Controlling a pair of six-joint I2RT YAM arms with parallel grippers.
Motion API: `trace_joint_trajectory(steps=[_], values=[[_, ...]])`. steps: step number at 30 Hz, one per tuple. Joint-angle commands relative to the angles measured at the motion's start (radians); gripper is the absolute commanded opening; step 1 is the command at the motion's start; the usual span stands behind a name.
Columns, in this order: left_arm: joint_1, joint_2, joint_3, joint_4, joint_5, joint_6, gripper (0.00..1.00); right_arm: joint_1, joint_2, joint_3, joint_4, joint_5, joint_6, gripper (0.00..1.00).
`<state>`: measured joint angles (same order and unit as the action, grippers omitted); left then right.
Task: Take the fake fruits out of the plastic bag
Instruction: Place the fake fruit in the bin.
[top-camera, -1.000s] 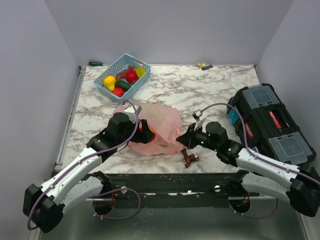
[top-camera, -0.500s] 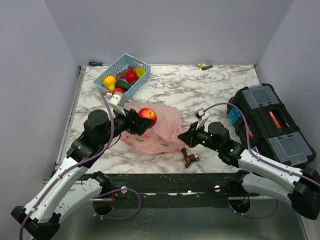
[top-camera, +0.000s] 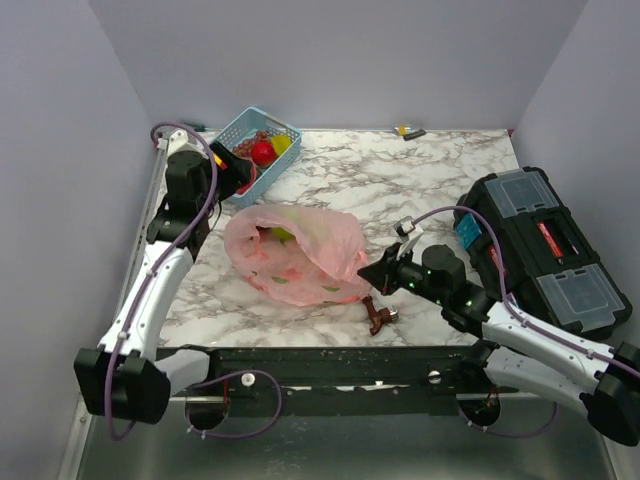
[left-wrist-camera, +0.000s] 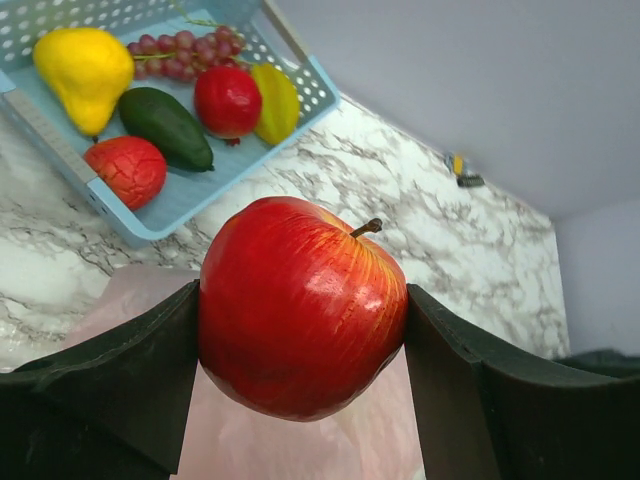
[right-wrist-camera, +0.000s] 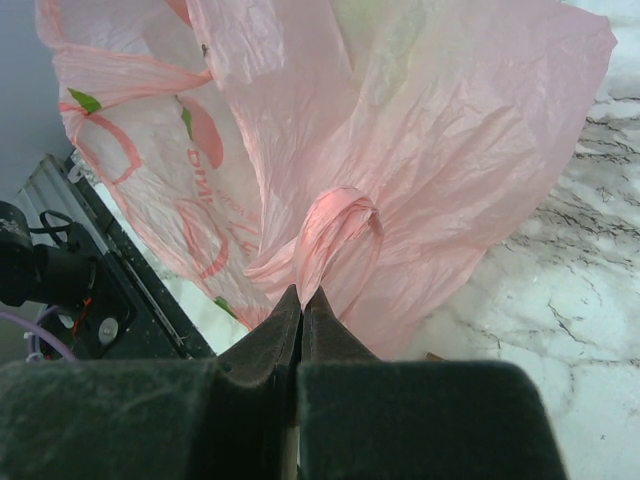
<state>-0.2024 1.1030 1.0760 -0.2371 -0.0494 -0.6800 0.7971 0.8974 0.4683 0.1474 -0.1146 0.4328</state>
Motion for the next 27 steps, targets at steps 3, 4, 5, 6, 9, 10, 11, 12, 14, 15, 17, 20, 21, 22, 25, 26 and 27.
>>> trace_joint_trajectory(steps=[3, 4, 5, 6, 9, 10, 11, 12, 14, 15, 17, 20, 21, 22, 25, 26, 27], values=[[0.191, 0.225, 0.010, 0.250, 0.158, -0.226, 0.32, 0.000, 0.000, -0.011, 0.004, -0.005, -0.012, 0.01], [0.237, 0.281, 0.041, 0.267, 0.219, -0.249, 0.32, -0.001, 0.000, -0.011, 0.004, -0.009, -0.011, 0.01], [0.252, 0.345, 0.075, 0.291, 0.281, -0.259, 0.32, -0.001, 0.000, -0.010, -0.006, -0.012, -0.016, 0.01], [0.262, 0.399, 0.114, 0.309, 0.306, -0.265, 0.33, -0.001, -0.002, -0.008, -0.018, -0.017, -0.021, 0.01], [0.282, 0.570, 0.235, 0.259, 0.347, -0.307, 0.33, -0.001, -0.023, -0.010, -0.034, -0.007, -0.032, 0.01], [0.284, 0.611, 0.272, 0.256, 0.354, -0.311, 0.34, 0.000, -0.030, -0.009, -0.037, 0.001, -0.033, 0.01], [0.284, 0.653, 0.296, 0.250, 0.348, -0.315, 0.34, -0.001, -0.036, -0.005, -0.044, 0.009, -0.034, 0.01], [0.284, 0.685, 0.323, 0.254, 0.338, -0.320, 0.35, -0.001, -0.042, 0.001, -0.052, 0.010, -0.034, 0.01], [0.284, 0.754, 0.380, 0.251, 0.326, -0.326, 0.37, -0.001, -0.051, 0.007, -0.059, 0.009, -0.033, 0.01], [0.284, 0.795, 0.411, 0.239, 0.317, -0.327, 0.38, 0.000, -0.055, 0.008, -0.059, 0.011, -0.027, 0.01], [0.284, 0.869, 0.496, 0.166, 0.305, -0.323, 0.45, -0.001, -0.060, 0.005, -0.055, 0.015, -0.016, 0.01], [0.284, 0.953, 0.593, 0.073, 0.305, -0.306, 0.67, -0.001, -0.052, 0.000, -0.042, 0.008, -0.007, 0.01], [0.284, 0.968, 0.616, 0.056, 0.301, -0.295, 0.75, -0.001, -0.045, 0.006, -0.048, 0.003, -0.008, 0.01], [0.284, 0.976, 0.626, 0.045, 0.300, -0.281, 0.79, 0.000, -0.038, 0.011, -0.055, -0.003, -0.011, 0.01], [0.284, 0.973, 0.651, -0.020, 0.264, -0.249, 0.96, -0.001, -0.025, 0.028, -0.074, -0.007, -0.026, 0.01], [0.284, 0.966, 0.659, -0.052, 0.241, -0.239, 0.99, -0.001, -0.024, 0.028, -0.071, -0.003, -0.025, 0.01], [0.283, 0.954, 0.662, -0.064, 0.226, -0.227, 0.99, -0.001, -0.022, 0.027, -0.066, -0.001, -0.025, 0.01]])
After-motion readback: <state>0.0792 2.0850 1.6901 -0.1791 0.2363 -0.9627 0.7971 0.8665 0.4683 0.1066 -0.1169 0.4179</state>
